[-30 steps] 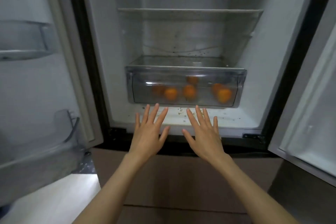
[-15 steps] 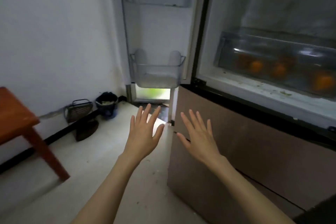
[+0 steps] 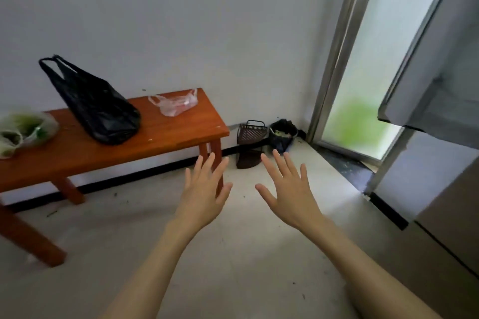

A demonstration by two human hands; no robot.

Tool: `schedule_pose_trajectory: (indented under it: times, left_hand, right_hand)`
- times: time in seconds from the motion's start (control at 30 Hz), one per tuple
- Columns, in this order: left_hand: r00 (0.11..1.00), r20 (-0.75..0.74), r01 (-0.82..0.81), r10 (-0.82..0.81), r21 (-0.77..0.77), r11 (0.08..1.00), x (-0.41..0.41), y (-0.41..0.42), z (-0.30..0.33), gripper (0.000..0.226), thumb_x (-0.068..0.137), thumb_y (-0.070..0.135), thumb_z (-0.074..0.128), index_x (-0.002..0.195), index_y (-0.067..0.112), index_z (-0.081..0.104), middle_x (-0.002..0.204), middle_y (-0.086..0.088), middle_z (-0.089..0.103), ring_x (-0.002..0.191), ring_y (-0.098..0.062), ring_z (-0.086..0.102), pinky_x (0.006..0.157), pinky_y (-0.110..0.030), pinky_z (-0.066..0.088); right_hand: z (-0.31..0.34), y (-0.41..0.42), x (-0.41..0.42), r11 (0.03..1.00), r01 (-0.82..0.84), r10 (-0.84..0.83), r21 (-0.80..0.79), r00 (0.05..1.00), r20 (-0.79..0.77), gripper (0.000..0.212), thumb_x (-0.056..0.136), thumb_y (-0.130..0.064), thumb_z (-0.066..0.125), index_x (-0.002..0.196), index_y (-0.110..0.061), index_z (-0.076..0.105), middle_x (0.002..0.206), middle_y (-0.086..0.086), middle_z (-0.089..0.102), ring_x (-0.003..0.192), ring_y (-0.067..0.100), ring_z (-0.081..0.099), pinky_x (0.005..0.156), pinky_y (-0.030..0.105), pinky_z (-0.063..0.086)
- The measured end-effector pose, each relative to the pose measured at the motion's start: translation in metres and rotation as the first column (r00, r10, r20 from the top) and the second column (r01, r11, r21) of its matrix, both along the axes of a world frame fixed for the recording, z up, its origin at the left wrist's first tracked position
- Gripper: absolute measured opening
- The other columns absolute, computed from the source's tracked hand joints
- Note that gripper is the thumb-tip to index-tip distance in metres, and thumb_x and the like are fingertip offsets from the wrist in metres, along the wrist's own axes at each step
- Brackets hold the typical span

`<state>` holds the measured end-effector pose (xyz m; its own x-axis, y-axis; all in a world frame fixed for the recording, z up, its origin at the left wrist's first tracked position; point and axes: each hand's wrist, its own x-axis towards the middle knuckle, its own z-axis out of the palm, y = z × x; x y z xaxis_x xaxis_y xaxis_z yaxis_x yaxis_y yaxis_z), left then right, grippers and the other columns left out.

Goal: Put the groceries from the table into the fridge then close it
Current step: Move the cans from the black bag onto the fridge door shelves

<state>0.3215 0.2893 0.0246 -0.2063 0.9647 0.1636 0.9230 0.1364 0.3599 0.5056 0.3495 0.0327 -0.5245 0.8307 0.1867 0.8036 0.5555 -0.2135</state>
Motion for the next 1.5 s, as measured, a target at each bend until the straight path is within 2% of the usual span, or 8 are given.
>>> schedule_pose_trajectory:
  times: [0.17,0.37,0.77,0.97,1.23,1.37,1.43,1.5]
  left_hand:
    - [0.996,-0.013,-0.09,0.09,-0.015,0.996,-0.116,-0.007,-0.003,0.058,0.097,0.043,0.035,0.148,0.034,0.007,0.158,0.003,-0.004,0.144,-0.019,-0.011,0.118,-0.048,0.0]
    - [0.987,0.035,-0.155,0.156,-0.027,0.988,-0.226,-0.003,-0.005,0.058,0.098,0.043,0.033,0.148,0.035,0.005,0.158,0.003,-0.006,0.144,-0.019,-0.015,0.118,-0.046,-0.001]
    - [0.94,0.07,-0.33,0.333,-0.05,0.943,-0.406,0.043,-0.031,0.057,0.097,0.047,0.03,0.148,0.033,0.009,0.158,0.003,-0.004,0.144,-0.018,-0.013,0.115,-0.041,-0.006]
    - [0.924,0.0,-0.381,0.381,-0.057,0.923,-0.504,0.104,-0.018,0.057,0.098,0.042,0.032,0.149,0.03,0.009,0.158,0.001,-0.004,0.144,-0.02,-0.013,0.116,-0.042,-0.003]
    - [0.913,-0.114,-0.385,0.391,0.07,0.92,-0.61,0.186,0.014,0.056,0.098,0.035,0.037,0.148,0.027,0.014,0.158,0.001,0.001,0.144,-0.021,-0.01,0.118,-0.044,0.001]
    - [0.915,-0.17,-0.349,0.365,0.115,0.93,-0.644,0.226,0.008,0.055,0.098,0.03,0.04,0.148,0.023,0.018,0.158,0.0,0.001,0.144,-0.019,-0.012,0.116,-0.042,-0.003]
    - [0.905,-0.22,-0.341,0.364,0.136,0.93,-0.66,0.245,0.001,0.058,0.095,0.028,0.045,0.147,0.019,0.022,0.158,-0.002,0.001,0.143,-0.02,-0.013,0.115,-0.044,-0.004]
    - [0.884,-0.306,-0.321,0.354,0.155,0.934,-0.682,0.263,-0.007,0.062,0.089,0.03,0.056,0.144,0.016,0.032,0.157,-0.007,0.009,0.143,-0.024,-0.007,0.114,-0.049,0.002]
  right_hand:
    - [-0.005,0.008,-0.134,0.995,-0.098,0.098,-0.012,0.995,-0.004,0.065,0.095,-0.052,0.031,0.148,-0.032,0.0,0.158,-0.001,-0.005,0.145,0.02,-0.01,0.115,0.047,-0.003]
    - [-0.005,0.025,-0.261,0.98,-0.201,0.201,0.0,0.98,-0.01,0.065,0.095,-0.052,0.032,0.148,-0.032,0.001,0.158,0.0,-0.003,0.145,0.021,-0.007,0.115,0.047,-0.002]
    - [-0.023,0.111,-0.444,0.93,-0.364,0.363,-0.053,0.931,-0.019,0.064,0.096,-0.051,0.031,0.148,-0.032,0.0,0.158,-0.001,-0.003,0.144,0.021,-0.011,0.114,0.044,-0.005]
    - [-0.02,0.187,-0.549,0.906,-0.421,0.418,-0.05,0.906,-0.061,0.064,0.096,-0.05,0.031,0.149,-0.03,0.001,0.158,0.0,-0.003,0.144,0.02,-0.012,0.115,0.045,-0.004]
    - [0.001,0.27,-0.662,0.881,-0.471,0.469,-0.03,0.881,-0.07,0.061,0.097,-0.044,0.035,0.149,-0.025,0.01,0.158,0.002,0.006,0.145,0.021,-0.004,0.118,0.045,0.003]
    - [0.0,0.304,-0.705,0.882,-0.466,0.459,-0.071,0.883,-0.096,0.06,0.097,-0.043,0.036,0.149,-0.024,0.013,0.157,0.001,0.01,0.145,0.02,0.0,0.117,0.044,0.006]
    - [-0.002,0.321,-0.728,0.883,-0.459,0.446,-0.101,0.886,-0.128,0.06,0.097,-0.042,0.038,0.149,-0.022,0.015,0.157,0.003,0.013,0.145,0.022,0.004,0.117,0.045,0.012]
    - [-0.003,0.339,-0.753,0.885,-0.452,0.435,-0.106,0.887,-0.153,0.06,0.097,-0.04,0.04,0.148,-0.019,0.017,0.156,0.004,0.016,0.144,0.023,0.009,0.116,0.044,0.017]
